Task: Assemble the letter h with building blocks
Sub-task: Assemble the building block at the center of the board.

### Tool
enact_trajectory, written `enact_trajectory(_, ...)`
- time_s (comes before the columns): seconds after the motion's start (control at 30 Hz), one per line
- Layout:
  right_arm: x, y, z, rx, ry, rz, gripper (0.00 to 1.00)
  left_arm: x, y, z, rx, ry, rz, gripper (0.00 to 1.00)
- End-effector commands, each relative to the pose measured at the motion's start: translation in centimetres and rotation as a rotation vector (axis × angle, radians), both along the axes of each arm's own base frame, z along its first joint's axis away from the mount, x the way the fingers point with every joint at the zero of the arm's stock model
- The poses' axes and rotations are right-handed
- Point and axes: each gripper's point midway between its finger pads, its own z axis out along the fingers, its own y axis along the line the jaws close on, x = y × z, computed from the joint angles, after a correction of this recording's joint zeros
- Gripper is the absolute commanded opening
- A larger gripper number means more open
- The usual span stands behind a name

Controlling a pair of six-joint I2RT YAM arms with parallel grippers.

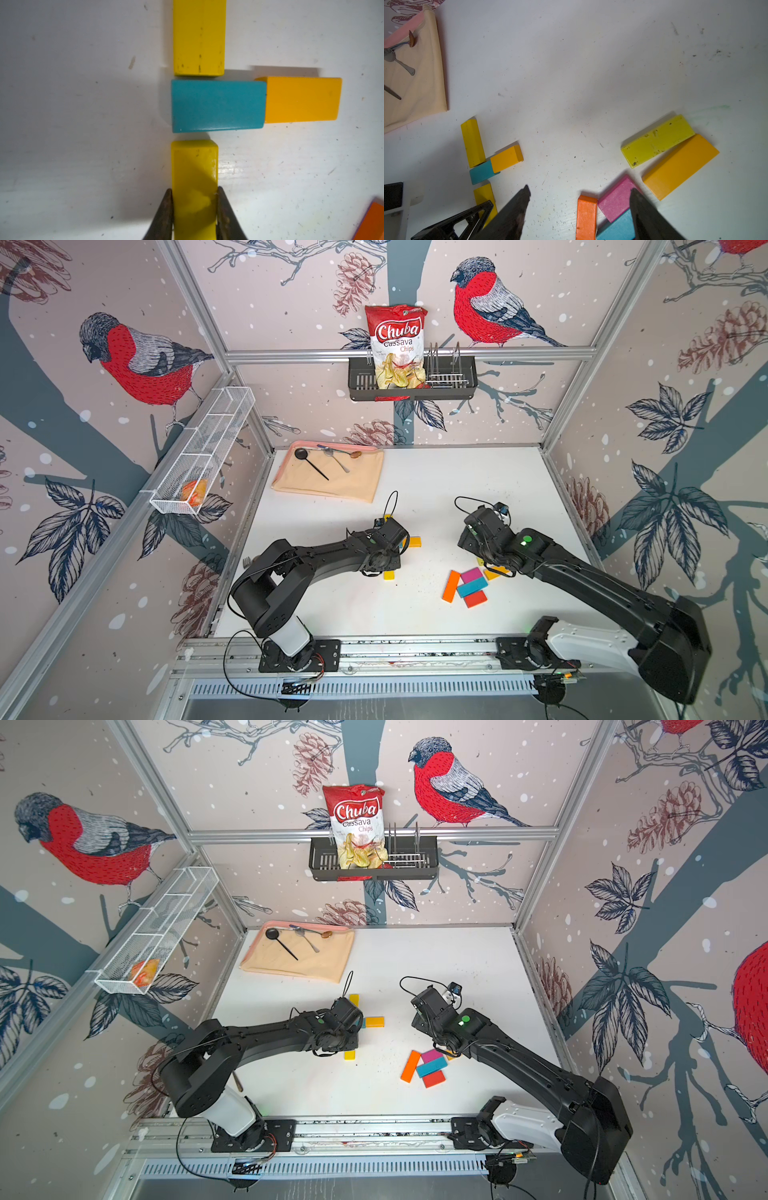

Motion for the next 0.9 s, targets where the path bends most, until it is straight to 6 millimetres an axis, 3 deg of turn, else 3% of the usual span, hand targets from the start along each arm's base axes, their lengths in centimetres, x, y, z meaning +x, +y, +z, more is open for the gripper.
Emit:
enact_trajectory(0.0, -0.2, -0.2, 0.0, -0.004, 0.004, -0.001, 0.77, -0.8, 0.6, -1.0, 0.03, 0.039, -0.003, 0.19)
enact_trajectory(0.17, -0.3, -0.3, -0.1, -0.007, 0.004, -0.002, 0.77, -0.8, 0.7, -0.3, 0.023, 0.03, 0.005, 0.37)
enact_trajectory(0.47, -0.4, -0.3, 0.0, -0.01, 0.005, 0.004, 0.78, -1.0, 0.9, 1.8, 0.004, 0.005, 0.008, 0.55)
enact_trajectory(0.63, -0.9, 0.0, -0.1, -0.021, 0.017, 0.024, 0.79, -1.4, 1.7, 5.1, -0.03, -0.054, 0.024, 0.57)
enact_trajectory(0.73, -1.4, 0.6, -0.4, -0.027, 0.033, 0.041, 0.78, -1.9, 2.8, 7.2, -0.076, -0.117, 0.038, 0.49)
enact_trajectory(0.87, -3.4, 2.9, -1.8, -0.017, 0.087, 0.081, 0.78, -2.1, 5.5, 8.4, -0.076, -0.175, 0.109, 0.41)
